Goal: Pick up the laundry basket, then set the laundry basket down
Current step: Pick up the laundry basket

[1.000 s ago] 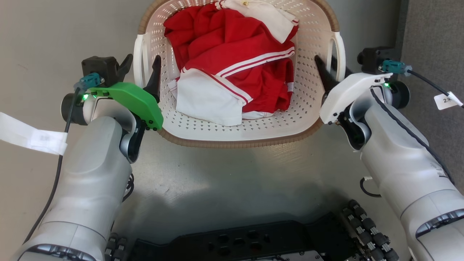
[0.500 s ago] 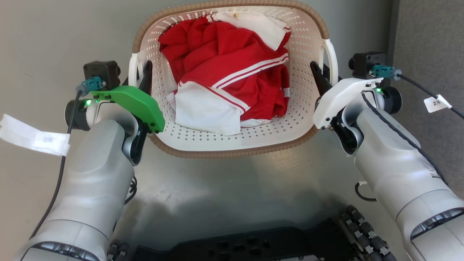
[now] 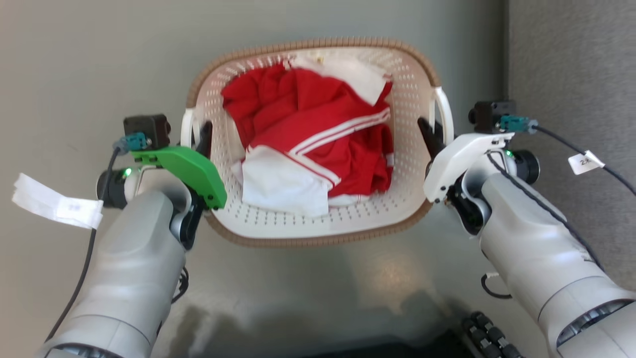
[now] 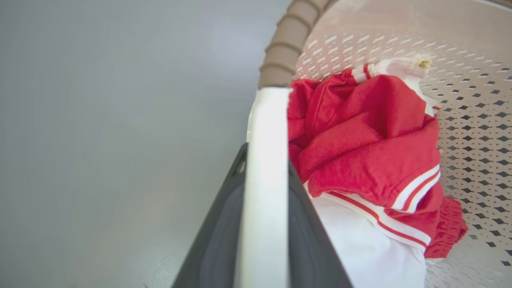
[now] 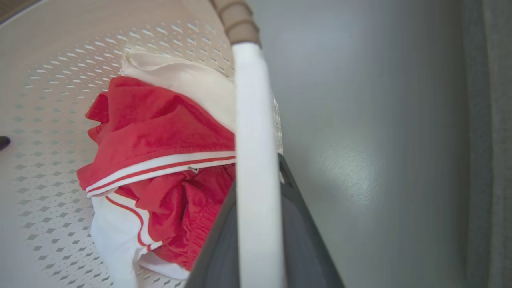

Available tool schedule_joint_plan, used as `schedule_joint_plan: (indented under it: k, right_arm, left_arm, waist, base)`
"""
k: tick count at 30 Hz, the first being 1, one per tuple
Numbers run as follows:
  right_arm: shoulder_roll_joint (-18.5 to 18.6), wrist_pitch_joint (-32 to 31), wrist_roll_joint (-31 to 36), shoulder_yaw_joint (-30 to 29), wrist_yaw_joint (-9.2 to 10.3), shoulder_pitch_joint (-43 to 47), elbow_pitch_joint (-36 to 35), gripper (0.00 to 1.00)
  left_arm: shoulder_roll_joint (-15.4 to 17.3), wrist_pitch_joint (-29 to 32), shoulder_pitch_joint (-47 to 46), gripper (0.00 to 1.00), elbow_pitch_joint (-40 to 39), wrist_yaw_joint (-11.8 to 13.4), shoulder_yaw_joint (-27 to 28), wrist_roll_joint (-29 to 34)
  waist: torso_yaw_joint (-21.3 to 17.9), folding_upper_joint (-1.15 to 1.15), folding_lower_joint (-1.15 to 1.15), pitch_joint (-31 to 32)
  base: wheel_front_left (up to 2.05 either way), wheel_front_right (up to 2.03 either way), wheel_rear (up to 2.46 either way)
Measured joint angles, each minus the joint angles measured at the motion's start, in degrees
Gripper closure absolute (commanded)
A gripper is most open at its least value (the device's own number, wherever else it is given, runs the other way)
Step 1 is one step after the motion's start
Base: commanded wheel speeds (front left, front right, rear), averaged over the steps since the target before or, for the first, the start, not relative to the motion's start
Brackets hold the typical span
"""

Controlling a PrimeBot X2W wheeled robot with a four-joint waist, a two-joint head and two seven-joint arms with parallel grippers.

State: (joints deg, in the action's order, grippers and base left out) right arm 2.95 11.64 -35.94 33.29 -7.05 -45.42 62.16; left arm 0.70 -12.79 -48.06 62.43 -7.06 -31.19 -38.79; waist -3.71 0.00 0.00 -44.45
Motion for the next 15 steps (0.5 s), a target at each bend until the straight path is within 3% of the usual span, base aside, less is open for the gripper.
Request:
schedule_joint_plan:
  k: [15]
  right_arm:
    - [-0.24,-6.83,-5.82,3.66,0.00,2.83,1.24,1.00]
  left_arm:
    - [-0.05,5.72,3.86,1.00,2.08,-0.07,-2.60,-4.90]
  waist:
    - [-0.35,0.00,0.00,11.29]
  base:
    - [0.00,0.00,0.00]
